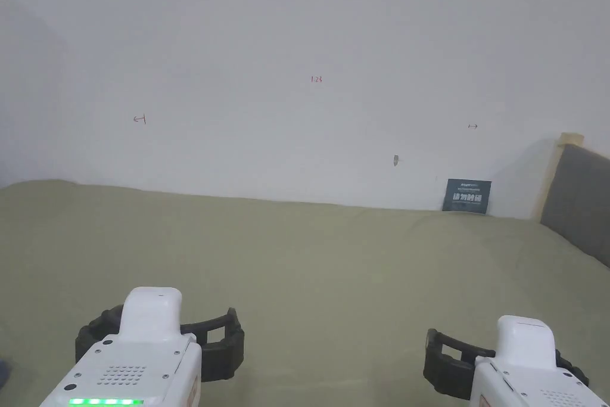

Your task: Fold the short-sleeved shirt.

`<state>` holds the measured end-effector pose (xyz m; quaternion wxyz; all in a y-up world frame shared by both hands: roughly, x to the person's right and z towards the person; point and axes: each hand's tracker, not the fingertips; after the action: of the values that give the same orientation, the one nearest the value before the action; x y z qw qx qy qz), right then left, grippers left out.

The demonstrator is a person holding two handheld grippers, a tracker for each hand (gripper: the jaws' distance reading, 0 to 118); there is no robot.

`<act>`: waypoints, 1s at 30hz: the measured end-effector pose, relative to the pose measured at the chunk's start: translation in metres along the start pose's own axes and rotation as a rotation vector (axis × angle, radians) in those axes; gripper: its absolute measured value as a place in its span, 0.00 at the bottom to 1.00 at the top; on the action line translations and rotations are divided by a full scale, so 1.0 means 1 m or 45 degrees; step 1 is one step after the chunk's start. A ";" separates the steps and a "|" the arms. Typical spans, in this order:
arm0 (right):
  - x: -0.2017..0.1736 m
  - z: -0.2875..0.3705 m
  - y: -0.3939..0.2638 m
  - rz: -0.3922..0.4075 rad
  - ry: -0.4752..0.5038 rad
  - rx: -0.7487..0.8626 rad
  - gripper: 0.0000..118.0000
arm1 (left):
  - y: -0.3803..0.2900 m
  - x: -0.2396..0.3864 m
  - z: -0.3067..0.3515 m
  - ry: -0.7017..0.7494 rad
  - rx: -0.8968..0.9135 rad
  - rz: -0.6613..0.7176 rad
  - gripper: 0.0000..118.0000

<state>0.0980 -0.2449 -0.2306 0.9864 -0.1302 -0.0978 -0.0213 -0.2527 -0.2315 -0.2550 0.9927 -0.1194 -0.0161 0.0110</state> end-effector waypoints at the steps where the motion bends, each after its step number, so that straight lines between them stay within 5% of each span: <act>1: 0.000 0.000 0.000 -0.003 0.003 -0.004 1.00 | 0.000 -0.001 0.000 -0.004 -0.004 0.005 1.00; 30: -0.004 0.001 0.008 0.027 0.025 -0.006 1.00 | 0.004 0.001 0.000 -0.015 -0.046 0.014 1.00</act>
<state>0.0946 -0.2364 -0.2327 0.9872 -0.1335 -0.0866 -0.0124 -0.2522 -0.2279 -0.2564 0.9902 -0.1372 -0.0214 0.0168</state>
